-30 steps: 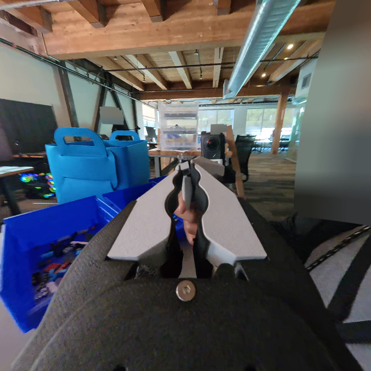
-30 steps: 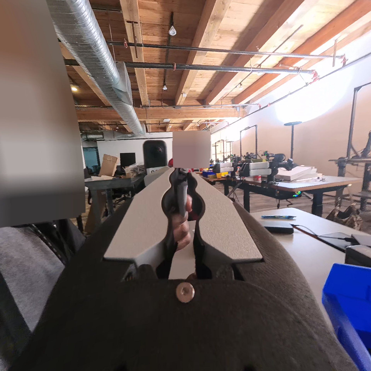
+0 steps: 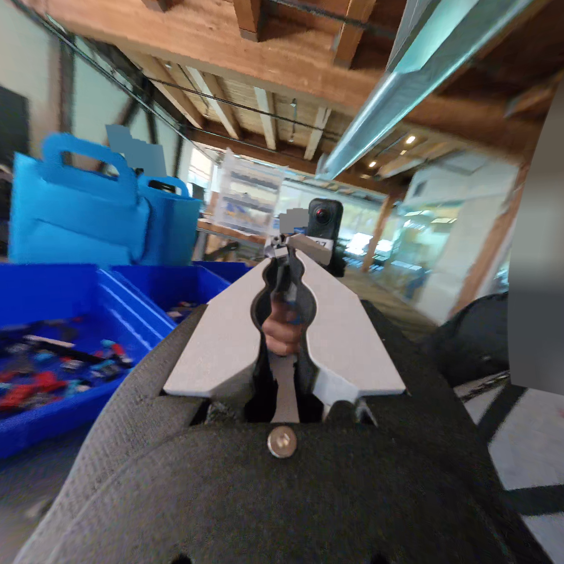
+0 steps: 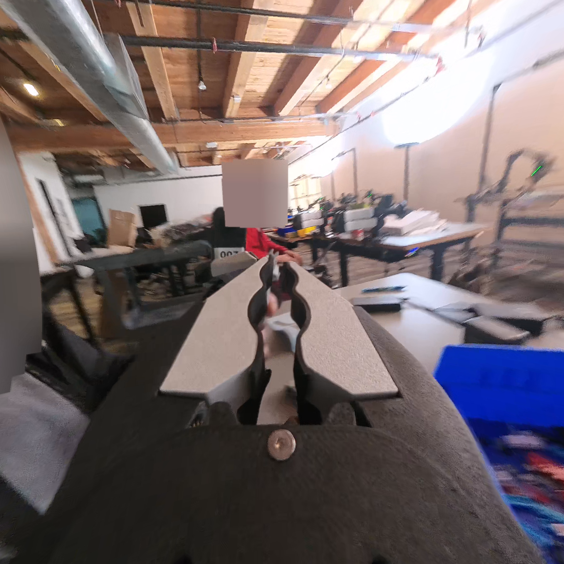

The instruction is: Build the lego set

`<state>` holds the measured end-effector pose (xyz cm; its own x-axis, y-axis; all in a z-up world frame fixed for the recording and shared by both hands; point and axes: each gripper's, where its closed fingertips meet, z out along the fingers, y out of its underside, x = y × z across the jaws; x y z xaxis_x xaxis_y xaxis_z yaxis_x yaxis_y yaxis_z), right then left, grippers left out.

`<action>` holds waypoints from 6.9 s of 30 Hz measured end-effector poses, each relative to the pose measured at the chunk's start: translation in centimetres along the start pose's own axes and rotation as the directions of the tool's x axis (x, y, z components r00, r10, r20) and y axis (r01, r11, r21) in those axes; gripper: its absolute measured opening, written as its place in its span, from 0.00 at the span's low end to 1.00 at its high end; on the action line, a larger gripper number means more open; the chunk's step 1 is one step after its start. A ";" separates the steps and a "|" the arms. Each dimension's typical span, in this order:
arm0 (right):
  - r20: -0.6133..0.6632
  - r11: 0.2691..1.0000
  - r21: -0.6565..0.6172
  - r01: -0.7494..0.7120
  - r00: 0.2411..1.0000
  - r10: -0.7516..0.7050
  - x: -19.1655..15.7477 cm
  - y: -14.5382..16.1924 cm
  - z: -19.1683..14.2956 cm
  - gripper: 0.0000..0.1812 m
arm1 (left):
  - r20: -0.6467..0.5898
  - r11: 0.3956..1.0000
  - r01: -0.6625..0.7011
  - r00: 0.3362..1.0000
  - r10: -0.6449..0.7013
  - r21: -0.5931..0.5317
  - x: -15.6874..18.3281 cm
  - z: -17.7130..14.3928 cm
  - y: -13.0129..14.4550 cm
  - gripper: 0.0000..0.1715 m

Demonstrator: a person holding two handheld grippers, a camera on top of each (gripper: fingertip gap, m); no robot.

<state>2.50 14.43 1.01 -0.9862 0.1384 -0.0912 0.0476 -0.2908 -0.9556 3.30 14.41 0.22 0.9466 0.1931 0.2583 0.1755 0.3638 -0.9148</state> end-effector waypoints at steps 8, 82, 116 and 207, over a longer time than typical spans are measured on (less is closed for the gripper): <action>0.058 0.989 -0.008 0.148 0.987 -0.147 -0.5 0.3 -0.5 0.10 | -0.109 0.966 0.259 0.959 -0.260 -0.018 0.2 0.2 1.0 0.05; 0.072 0.680 -0.382 0.626 0.754 -0.653 0.4 14.1 -3.9 0.08 | 0.168 0.794 0.604 0.792 -0.587 -0.074 -3.7 -3.7 13.0 0.06; 0.072 0.631 -0.383 0.675 0.702 -0.708 0.2 14.5 -3.9 0.08 | 0.119 0.743 0.668 0.742 -0.660 -0.049 -3.3 -3.5 13.8 0.05; -0.164 0.814 -0.375 0.444 0.832 -0.530 0.8 14.7 -3.9 0.09 | 0.162 0.872 0.488 0.865 -0.476 -0.043 -3.6 -3.5 13.8 0.05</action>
<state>3.05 13.99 -14.20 -0.8194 0.4249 0.3847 -0.3401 0.1799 -0.9230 3.29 15.54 -14.41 0.6911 0.1417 0.7087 0.6261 0.3724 -0.6851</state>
